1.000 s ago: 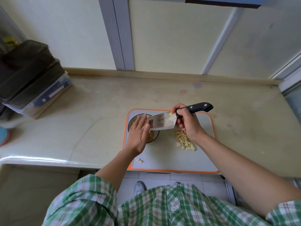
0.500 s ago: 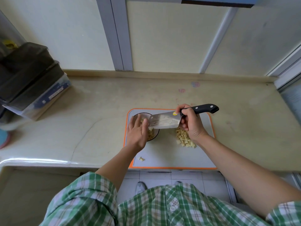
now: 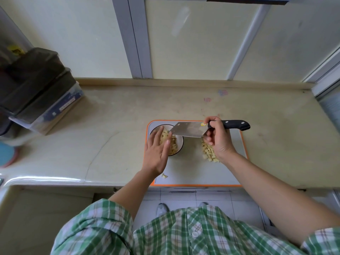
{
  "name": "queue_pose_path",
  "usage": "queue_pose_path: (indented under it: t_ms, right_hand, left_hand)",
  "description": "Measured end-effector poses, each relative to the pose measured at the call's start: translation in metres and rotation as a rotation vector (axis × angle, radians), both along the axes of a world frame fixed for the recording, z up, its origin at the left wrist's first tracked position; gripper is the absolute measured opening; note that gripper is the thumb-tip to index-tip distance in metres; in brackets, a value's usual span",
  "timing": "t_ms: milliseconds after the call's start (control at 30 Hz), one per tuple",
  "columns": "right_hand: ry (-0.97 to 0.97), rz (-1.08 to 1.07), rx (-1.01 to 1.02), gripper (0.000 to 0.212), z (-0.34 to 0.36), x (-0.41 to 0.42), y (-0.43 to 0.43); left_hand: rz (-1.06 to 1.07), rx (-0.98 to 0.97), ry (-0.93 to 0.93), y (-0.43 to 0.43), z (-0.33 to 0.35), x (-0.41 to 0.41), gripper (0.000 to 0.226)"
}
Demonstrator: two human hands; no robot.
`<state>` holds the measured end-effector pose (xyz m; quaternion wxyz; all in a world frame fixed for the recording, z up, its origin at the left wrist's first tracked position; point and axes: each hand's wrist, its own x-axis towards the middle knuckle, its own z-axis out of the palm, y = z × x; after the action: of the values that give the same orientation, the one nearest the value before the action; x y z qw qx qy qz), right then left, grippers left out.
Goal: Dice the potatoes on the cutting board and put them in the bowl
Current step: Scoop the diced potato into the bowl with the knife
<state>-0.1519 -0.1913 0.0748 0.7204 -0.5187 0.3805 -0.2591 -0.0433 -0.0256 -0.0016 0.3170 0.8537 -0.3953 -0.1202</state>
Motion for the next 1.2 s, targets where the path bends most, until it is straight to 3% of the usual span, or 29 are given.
queue_pose_path:
  t_ms: [233,300,400,500,600,667,800,1000,1200]
  right_hand:
    - [-0.048,-0.007,-0.014,0.006,0.0,-0.01,0.001]
    - [-0.072,0.03,-0.055,0.006,-0.003,-0.014,0.001]
    - [-0.101,0.116,-0.149,0.017,-0.006,-0.019,0.003]
    - [-0.116,0.168,-0.132,0.027,-0.005,-0.022,0.005]
    - [-0.115,0.144,0.012,0.026,-0.003,-0.024,0.008]
    - [-0.128,0.103,0.081,0.021,-0.007,-0.026,0.008]
    - [0.034,0.118,-0.004,0.006,-0.024,-0.04,0.01]
    - [0.319,0.488,-0.318,0.034,-0.055,-0.05,0.029]
    - [0.417,0.819,-0.447,0.042,-0.088,-0.058,0.065]
  left_hand:
    - [0.046,0.065,-0.049,-0.005,0.002,0.01,0.07]
    - [0.178,0.025,-0.05,-0.007,0.004,0.009,0.059]
    - [0.493,0.043,0.237,-0.006,0.002,0.011,0.049]
    - [0.503,0.196,0.547,-0.005,-0.005,0.017,0.039]
    - [0.54,0.061,0.861,-0.005,-0.009,0.019,0.019]
    - [0.575,-0.027,0.973,-0.007,-0.012,0.021,0.016]
    - [0.637,-0.121,0.936,-0.003,-0.016,0.023,0.023]
    - [0.896,-0.375,0.881,0.032,-0.018,0.028,0.028]
    - [1.076,-0.42,0.769,0.065,-0.01,0.02,0.027]
